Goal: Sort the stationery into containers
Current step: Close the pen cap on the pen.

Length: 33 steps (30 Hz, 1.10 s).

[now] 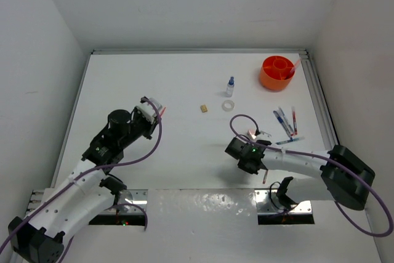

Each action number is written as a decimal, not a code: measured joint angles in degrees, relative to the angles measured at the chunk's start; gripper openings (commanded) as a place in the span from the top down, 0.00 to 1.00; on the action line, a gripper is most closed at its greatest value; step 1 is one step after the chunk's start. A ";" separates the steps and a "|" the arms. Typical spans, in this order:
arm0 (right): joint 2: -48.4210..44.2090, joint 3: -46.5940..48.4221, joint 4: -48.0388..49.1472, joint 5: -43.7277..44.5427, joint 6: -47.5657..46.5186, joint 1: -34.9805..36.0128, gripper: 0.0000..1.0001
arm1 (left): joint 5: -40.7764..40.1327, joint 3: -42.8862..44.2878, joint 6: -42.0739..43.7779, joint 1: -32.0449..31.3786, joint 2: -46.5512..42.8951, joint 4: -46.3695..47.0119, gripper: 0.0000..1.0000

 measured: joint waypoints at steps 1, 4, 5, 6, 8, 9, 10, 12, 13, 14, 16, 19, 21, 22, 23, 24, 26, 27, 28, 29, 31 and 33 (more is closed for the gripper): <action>-0.31 -0.44 1.27 -0.15 0.00 0.00 0.98 | -0.02 0.00 0.00 0.00 0.00 0.00 1.00; -1.11 -1.55 4.07 -0.55 0.20 0.00 1.00 | 0.02 0.00 0.00 0.00 0.00 0.00 1.00; -1.46 -1.79 4.66 -0.57 0.13 0.00 1.00 | 0.04 0.00 0.00 0.00 0.00 0.00 1.00; -1.90 -1.86 5.27 -0.55 -0.33 0.02 1.00 | 0.09 0.00 -0.02 0.00 0.00 0.00 1.00; -2.69 -1.97 5.60 -0.50 -1.90 0.02 1.00 | 0.70 0.00 -0.04 0.00 -0.11 -0.02 1.00; -2.91 -1.73 5.70 -0.33 -3.43 0.02 1.00 | 1.01 0.00 -0.07 0.00 -0.24 -0.02 1.00; -2.97 -1.22 5.44 -0.33 -5.44 0.04 1.00 | 1.92 0.00 -0.13 0.00 -0.52 -0.04 1.00; -3.58 1.16 3.82 0.28 -10.56 0.02 1.00 | 3.69 0.00 -0.26 0.00 -1.29 -0.02 1.00; -4.22 3.52 3.58 0.94 -14.69 -0.24 1.00 | 4.79 0.00 -0.37 0.00 -1.75 -0.02 1.00; -5.16 6.56 3.98 1.29 -18.51 -0.70 1.00 | 5.81 0.00 -0.50 0.00 -2.23 0.00 1.00; -6.84 13.70 6.14 1.60 -26.51 -2.01 1.00 | 8.26 0.00 -1.25 0.00 -3.23 0.20 1.00; -8.79 26.60 12.07 1.99 -39.26 -5.16 1.00 | 11.78 0.15 -2.58 0.00 -3.91 0.94 1.00; -7.50 35.10 14.69 0.94 -46.21 -6.99 1.00 | 13.64 0.63 -3.48 0.00 -3.58 1.22 1.00; -6.86 38.86 16.76 0.44 -49.46 -7.80 1.00 | 14.82 1.20 -3.98 0.00 -3.06 1.70 1.00; -6.54 41.57 18.40 -0.09 -52.04 -8.46 1.00 | 15.78 2.05 -4.42 0.00 -2.19 2.19 1.00; -6.36 43.76 19.91 -0.90 -54.38 -8.98 1.00 | 16.87 3.17 -4.87 0.00 -1.07 3.08 1.00; -6.34 46.31 23.39 -3.45 -58.66 -9.86 1.00 | 19.21 6.05 -6.01 -0.02 2.08 5.53 1.00; -6.38 46.80 25.33 -5.18 -60.46 -10.34 1.00 | 20.24 7.58 -6.36 -0.09 3.85 6.95 1.00; -6.43 46.88 26.91 -6.64 -61.94 -10.71 1.00 | 21.09 9.27 -6.64 -0.20 5.66 8.37 1.00; -6.47 46.88 28.22 -8.15 -63.41 -11.04 1.00 | 21.70 10.84 -6.91 -0.61 7.54 9.27 1.00; -6.49 46.75 30.38 -10.97 -65.68 -11.65 1.00 | 22.47 13.86 -7.37 -1.22 11.39 11.54 1.00; -6.84 46.25 32.33 -13.09 -67.36 -12.07 1.00 | 23.10 15.76 -7.76 -1.77 14.64 13.44 1.00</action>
